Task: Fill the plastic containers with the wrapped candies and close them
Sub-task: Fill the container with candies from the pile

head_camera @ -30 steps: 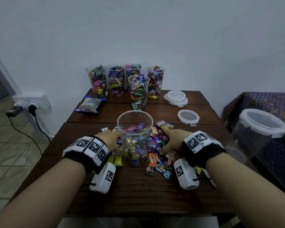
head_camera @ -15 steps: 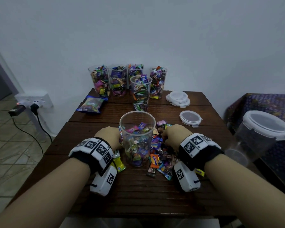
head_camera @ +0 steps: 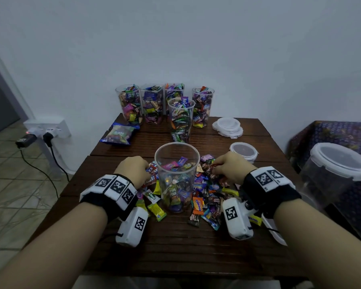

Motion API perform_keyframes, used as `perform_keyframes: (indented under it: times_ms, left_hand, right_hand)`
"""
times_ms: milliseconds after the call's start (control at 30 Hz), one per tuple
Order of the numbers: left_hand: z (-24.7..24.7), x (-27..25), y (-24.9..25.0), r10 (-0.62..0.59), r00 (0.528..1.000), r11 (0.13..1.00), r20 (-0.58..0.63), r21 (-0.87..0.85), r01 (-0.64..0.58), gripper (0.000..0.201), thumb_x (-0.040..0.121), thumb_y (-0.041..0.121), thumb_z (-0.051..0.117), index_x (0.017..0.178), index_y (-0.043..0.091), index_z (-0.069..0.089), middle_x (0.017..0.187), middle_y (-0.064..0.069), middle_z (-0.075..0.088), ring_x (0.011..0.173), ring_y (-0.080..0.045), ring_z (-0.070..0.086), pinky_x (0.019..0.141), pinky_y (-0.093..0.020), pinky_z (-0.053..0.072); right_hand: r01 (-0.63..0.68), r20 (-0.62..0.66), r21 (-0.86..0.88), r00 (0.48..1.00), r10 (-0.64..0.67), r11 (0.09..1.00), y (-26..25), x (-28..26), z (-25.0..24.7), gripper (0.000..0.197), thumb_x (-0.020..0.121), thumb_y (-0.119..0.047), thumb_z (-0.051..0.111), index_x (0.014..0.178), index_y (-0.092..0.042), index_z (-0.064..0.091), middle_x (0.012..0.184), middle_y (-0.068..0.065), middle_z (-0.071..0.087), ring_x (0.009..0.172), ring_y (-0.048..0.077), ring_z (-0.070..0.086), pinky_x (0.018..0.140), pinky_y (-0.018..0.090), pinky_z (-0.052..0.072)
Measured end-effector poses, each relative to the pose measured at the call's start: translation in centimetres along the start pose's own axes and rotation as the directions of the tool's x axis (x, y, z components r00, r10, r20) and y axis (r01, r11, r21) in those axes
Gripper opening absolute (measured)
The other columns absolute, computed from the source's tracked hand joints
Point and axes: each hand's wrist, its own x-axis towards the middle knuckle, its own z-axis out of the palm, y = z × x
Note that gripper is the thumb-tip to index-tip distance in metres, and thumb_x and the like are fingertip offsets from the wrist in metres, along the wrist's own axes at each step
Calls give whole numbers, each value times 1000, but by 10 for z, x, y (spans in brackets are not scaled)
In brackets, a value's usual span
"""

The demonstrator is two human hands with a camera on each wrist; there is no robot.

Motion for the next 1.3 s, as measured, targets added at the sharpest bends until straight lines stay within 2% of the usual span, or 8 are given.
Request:
perform_keyframes:
  times_ms: [167, 300, 533, 667, 833, 967, 1100, 1300]
  left_hand:
    - [-7, -5, -4, -27, 995, 988, -93, -151, 13, 10, 85, 18, 64, 80, 10, 66, 80, -9, 63, 87, -29, 61, 67, -30, 43]
    - [-13, -7, -8, -33, 986, 972, -162, -234, -6, 40, 83, 16, 65, 56, 9, 37, 59, -10, 45, 63, -26, 49, 54, -31, 32]
    - [-36, -15, -6, -29, 949, 946, -314, -314, -75, 31, 83, 20, 67, 67, -2, 51, 64, -13, 48, 57, -18, 41, 52, -34, 27]
    - [-48, -21, -3, -24, 916, 907, -400, -393, -148, 39, 83, 18, 69, 59, 2, 43, 57, -11, 40, 53, -21, 38, 52, -32, 27]
    - [-56, -27, -2, -12, 887, 835, -461, -493, -245, 24, 83, 20, 69, 90, -4, 68, 85, -19, 68, 83, -33, 63, 79, -50, 50]
    - [-63, -33, 5, -48, 885, 779, -463, -572, -257, 16, 83, 17, 70, 92, 4, 71, 90, -15, 70, 89, -30, 65, 83, -48, 51]
    - [-68, -38, 9, -52, 882, 748, -468, -604, -276, 14, 82, 17, 70, 88, 4, 70, 88, -13, 71, 88, -30, 66, 84, -49, 52]
    - [-72, -46, 16, -41, 883, 698, -467, -646, -309, 4, 82, 16, 70, 80, 19, 68, 87, -10, 71, 87, -28, 67, 83, -50, 53]
  right_hand:
    - [-44, -18, 150, 999, 47, 988, 3, 0, -3, 24, 86, -6, 59, 62, -6, 59, 71, 14, 57, 68, 28, 58, 74, 46, 55]
    - [-51, -14, 143, 998, 54, 988, 2, 0, -4, 16, 86, -8, 61, 72, 1, 60, 72, 15, 55, 68, 28, 59, 73, 47, 55]
    - [31, -176, 296, 984, 23, 955, -15, -11, -10, 8, 89, -8, 59, 83, -8, 65, 70, 7, 58, 58, 13, 51, 50, 14, 45]
    - [226, -307, 178, 937, -165, 958, -34, -21, -25, 20, 91, -14, 57, 93, 1, 70, 86, 16, 66, 81, 28, 58, 75, 33, 47]
    - [396, -382, 200, 874, -302, 896, -60, -35, -31, 17, 91, -11, 56, 91, -10, 73, 84, 9, 67, 88, 32, 61, 81, 43, 48]
    - [464, -385, 246, 853, -353, 851, -74, -42, -21, 23, 89, -6, 55, 100, -16, 73, 96, 1, 70, 89, 24, 64, 87, 42, 51]
    - [503, -343, 135, 832, -436, 854, -78, -44, -2, 29, 88, -3, 52, 108, -14, 71, 116, -1, 66, 102, 9, 58, 94, 23, 44]
    - [529, -300, 64, 819, -489, 846, -79, -47, 4, 36, 86, 0, 51, 114, -13, 68, 130, 1, 59, 123, 11, 49, 106, 26, 37]
